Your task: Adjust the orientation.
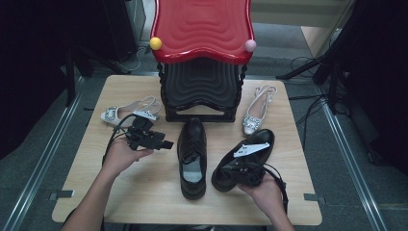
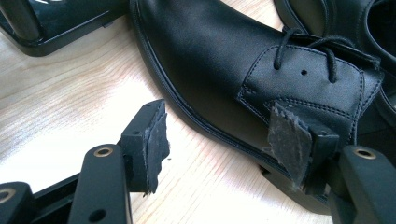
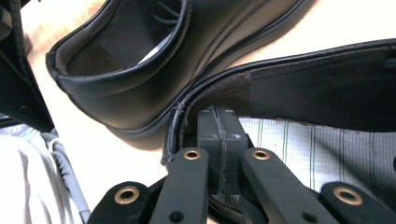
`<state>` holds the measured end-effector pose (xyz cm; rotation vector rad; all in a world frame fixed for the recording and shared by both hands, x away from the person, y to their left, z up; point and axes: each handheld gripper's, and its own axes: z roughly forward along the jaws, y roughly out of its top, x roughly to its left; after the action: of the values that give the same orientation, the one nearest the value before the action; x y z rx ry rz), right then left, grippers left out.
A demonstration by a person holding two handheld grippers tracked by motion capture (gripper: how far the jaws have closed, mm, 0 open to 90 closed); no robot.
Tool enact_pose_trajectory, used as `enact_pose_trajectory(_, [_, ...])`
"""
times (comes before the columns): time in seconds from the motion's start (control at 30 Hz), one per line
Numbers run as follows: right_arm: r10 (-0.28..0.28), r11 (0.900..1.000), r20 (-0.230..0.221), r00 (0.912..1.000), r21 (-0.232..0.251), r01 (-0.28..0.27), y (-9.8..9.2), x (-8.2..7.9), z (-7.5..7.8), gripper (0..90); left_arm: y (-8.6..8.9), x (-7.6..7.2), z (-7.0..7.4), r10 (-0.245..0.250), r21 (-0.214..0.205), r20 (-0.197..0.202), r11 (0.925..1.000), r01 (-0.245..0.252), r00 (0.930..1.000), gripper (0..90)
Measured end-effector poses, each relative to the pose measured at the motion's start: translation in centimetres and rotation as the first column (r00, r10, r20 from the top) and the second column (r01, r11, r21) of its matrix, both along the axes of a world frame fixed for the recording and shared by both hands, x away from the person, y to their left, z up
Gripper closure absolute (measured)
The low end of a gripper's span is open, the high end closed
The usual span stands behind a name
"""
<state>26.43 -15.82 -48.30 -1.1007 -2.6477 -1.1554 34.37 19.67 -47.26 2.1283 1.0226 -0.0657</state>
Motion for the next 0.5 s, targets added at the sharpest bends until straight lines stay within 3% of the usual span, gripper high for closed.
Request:
enact_pose_trajectory(0.23, [0.066, 0.9978, -0.013, 0.9977, -0.007, -0.066, 0.8, -1.3, 0.0, 90.0, 0.1, 0.0, 0.0, 0.000, -0.002, 0.001, 1.0000, 0.000, 1.0000, 38.0])
enact_pose_trajectory(0.5, [0.088, 0.9961, -0.021, 0.9959, -0.005, -0.088, 1.0, -2.8, 0.0, 90.0, -0.1, 0.2, 0.0, -0.006, -0.001, -0.002, 1.0000, 0.006, 1.0000, 38.0])
